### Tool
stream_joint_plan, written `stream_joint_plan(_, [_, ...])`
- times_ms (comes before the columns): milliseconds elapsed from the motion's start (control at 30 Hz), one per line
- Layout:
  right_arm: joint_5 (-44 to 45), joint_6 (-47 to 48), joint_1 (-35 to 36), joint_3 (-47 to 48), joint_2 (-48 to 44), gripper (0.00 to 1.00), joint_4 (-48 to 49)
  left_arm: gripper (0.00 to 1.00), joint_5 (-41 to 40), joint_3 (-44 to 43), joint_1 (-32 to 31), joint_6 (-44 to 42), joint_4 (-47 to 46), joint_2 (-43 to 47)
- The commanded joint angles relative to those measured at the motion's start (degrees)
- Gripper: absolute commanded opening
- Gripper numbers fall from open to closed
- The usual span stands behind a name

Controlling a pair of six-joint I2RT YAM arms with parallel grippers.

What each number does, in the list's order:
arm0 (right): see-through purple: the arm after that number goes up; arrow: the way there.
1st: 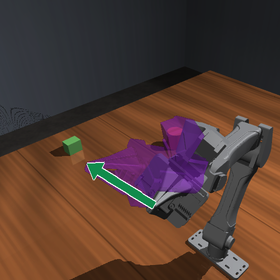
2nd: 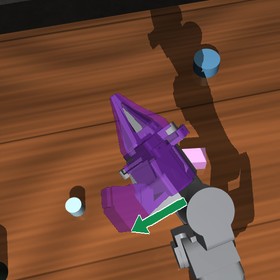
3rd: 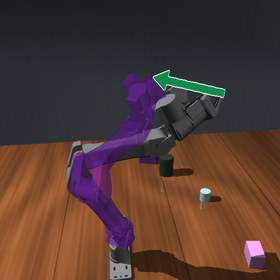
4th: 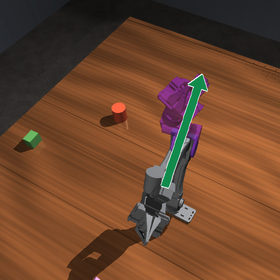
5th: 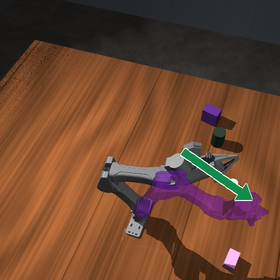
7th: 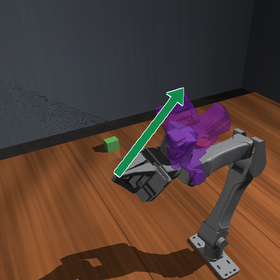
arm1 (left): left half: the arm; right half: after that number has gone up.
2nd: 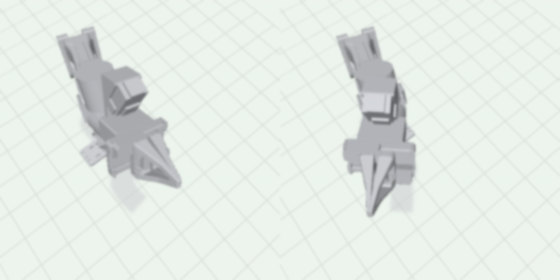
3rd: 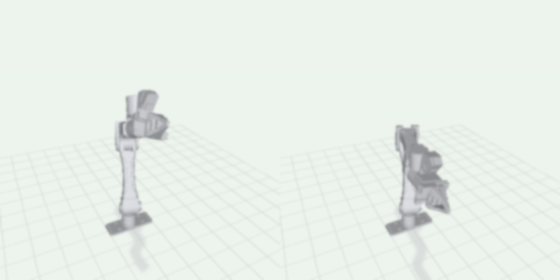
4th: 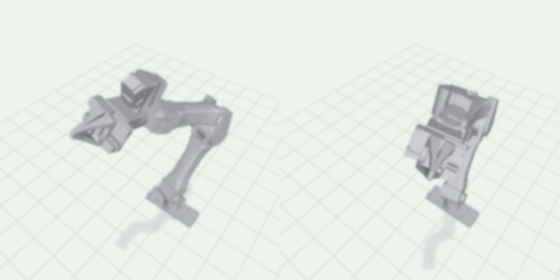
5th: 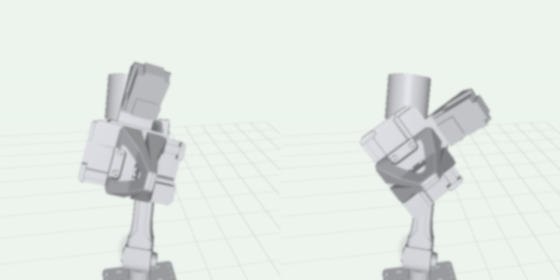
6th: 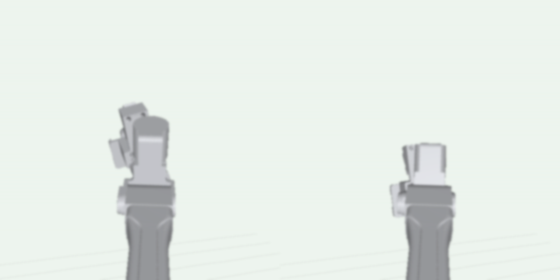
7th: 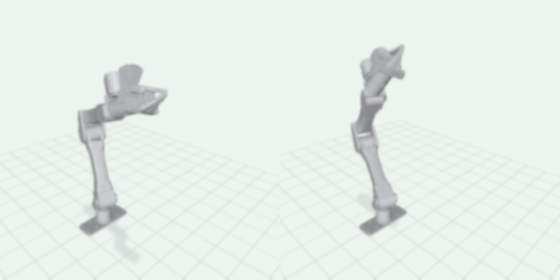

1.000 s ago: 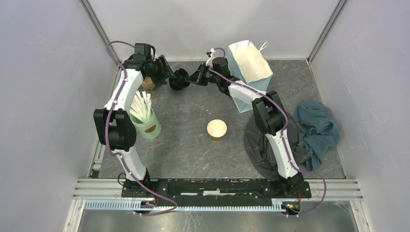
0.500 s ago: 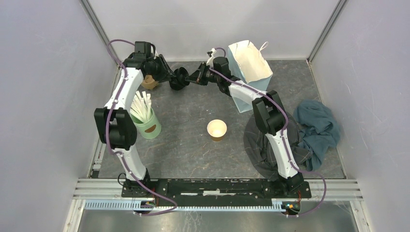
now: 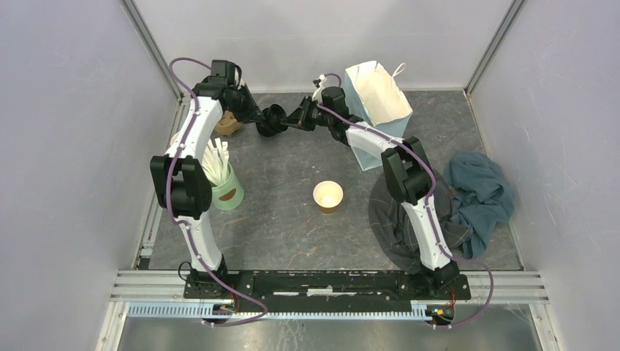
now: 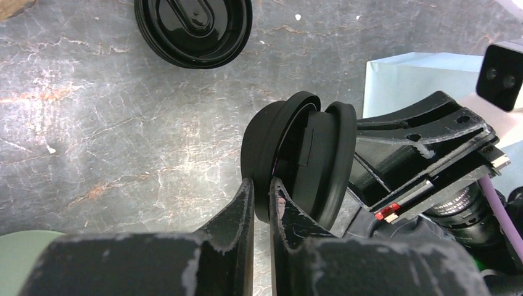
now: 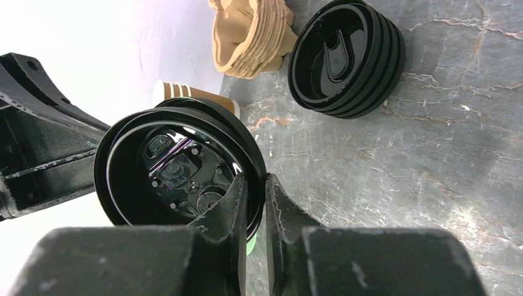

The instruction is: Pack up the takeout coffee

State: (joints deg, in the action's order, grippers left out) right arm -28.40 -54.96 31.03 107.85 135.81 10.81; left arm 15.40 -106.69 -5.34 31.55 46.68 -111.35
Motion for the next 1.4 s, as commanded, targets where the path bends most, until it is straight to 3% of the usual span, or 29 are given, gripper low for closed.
stream_joint_plan(0, [-0.8,4.4,0.4,2.0,-2.5,0.15,-1.8,0.02,-6.4,-3.6,0.1,-2.8,1.4,-1.0])
stream_joint_plan(267, [5.8,15.3,0.4,5.9,-2.8,0.2,-13.0,0.02,-11.6,-4.1,-0.5,-4.5,3.8,0.3])
stream_joint_plan(433, [8.1,20.0,0.8,7.8,-2.5,0.29,-15.7,0.02,-11.2,-4.3,-1.9,-5.2,4.1,0.6])
stream_joint_plan(600, [9.1,22.0,1.5,9.5,-1.8,0.29,-17.0,0.02,-11.4,-5.0,-2.7,-5.2,4.7,0.8])
stream_joint_plan(667, [8.7,21.5,1.5,9.5,-1.6,0.26,-16.5,0.02,-11.3,-5.0,-2.7,-5.2,4.7,0.8])
stream_joint_plan(867, [9.0,21.2,1.5,8.9,-3.0,0.0,-16.0,0.02,-15.2,-6.2,-2.7,-5.6,5.6,0.2])
stream_joint_plan(1033, [10.7,24.3,1.1,5.9,-6.1,0.0,-19.2,0.02,-19.1,-11.8,-1.8,-6.2,6.8,-2.8])
stream_joint_plan(1367, [15.2,38.8,0.5,-5.6,-18.7,0.02,-30.1,0.02,-13.2,-19.0,-0.3,-1.6,0.2,-13.7])
